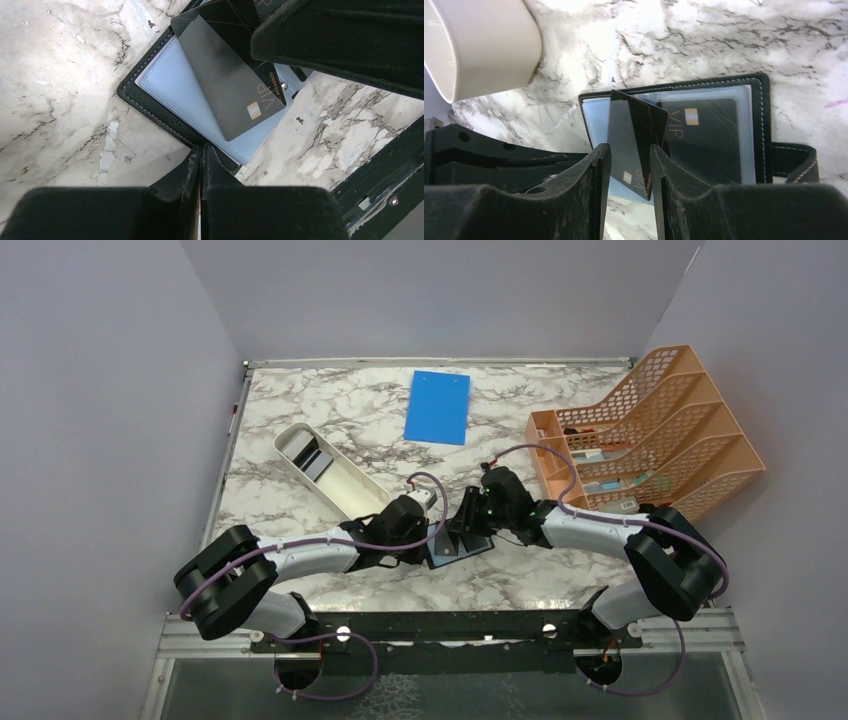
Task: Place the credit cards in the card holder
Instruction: Insert the credit card into the card holder.
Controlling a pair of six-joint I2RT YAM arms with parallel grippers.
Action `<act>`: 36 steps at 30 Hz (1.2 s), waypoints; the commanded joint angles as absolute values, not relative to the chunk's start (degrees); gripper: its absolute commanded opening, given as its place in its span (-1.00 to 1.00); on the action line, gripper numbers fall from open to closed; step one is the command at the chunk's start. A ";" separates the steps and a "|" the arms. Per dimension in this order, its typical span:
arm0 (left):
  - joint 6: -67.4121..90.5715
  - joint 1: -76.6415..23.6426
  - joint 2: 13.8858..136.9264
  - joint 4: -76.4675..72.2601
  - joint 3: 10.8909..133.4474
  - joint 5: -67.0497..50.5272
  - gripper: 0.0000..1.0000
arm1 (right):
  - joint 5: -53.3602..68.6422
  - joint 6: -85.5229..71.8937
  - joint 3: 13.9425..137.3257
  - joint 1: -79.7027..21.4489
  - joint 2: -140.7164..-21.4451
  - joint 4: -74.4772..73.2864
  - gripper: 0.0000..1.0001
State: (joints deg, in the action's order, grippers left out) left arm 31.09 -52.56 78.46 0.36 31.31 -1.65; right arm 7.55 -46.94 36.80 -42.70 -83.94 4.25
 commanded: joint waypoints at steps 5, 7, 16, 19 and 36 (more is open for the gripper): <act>31.38 -52.91 79.28 -1.16 31.63 -1.28 -0.91 | 7.29 -50.20 34.97 -43.60 -87.87 3.98 -0.18; 31.38 -52.93 79.51 -1.36 31.72 -1.28 -0.90 | 6.88 -50.63 34.81 -44.27 -88.46 4.34 -0.18; 31.12 -52.95 79.89 -1.43 31.76 -1.15 -0.90 | 6.67 -51.88 31.81 -44.74 -84.85 9.57 -0.48; 31.04 -52.93 79.99 -1.34 31.82 -1.07 -0.90 | 6.50 -51.26 31.12 -44.73 -84.39 10.93 -0.75; 30.33 -52.99 80.76 -0.01 32.01 1.00 -0.91 | 9.61 -37.75 35.02 -42.64 -85.07 0.82 -0.98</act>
